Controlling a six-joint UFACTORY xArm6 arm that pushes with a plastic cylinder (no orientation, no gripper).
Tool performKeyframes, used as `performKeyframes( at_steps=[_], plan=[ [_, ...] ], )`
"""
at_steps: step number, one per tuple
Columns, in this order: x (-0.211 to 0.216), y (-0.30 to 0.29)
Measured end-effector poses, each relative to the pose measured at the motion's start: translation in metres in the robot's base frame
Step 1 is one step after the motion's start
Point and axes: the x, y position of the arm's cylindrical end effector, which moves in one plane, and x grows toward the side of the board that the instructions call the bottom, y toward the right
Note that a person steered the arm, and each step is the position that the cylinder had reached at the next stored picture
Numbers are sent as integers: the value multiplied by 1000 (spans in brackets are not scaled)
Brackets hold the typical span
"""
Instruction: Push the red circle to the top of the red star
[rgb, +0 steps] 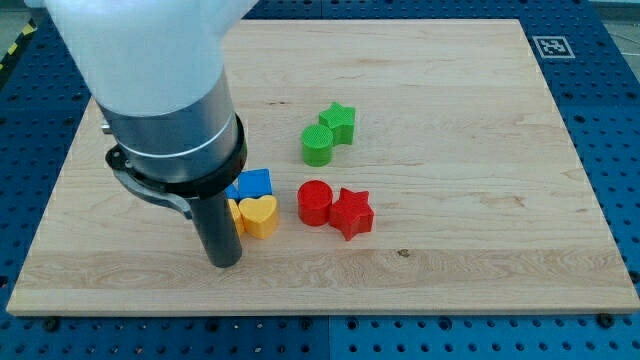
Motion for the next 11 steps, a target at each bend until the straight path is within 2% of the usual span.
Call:
performKeyframes(
  at_steps=[2,4,5,9,11],
  plan=[
    [1,9],
    [4,58],
    [3,59],
    [-51,63],
    [-64,91]
  ],
)
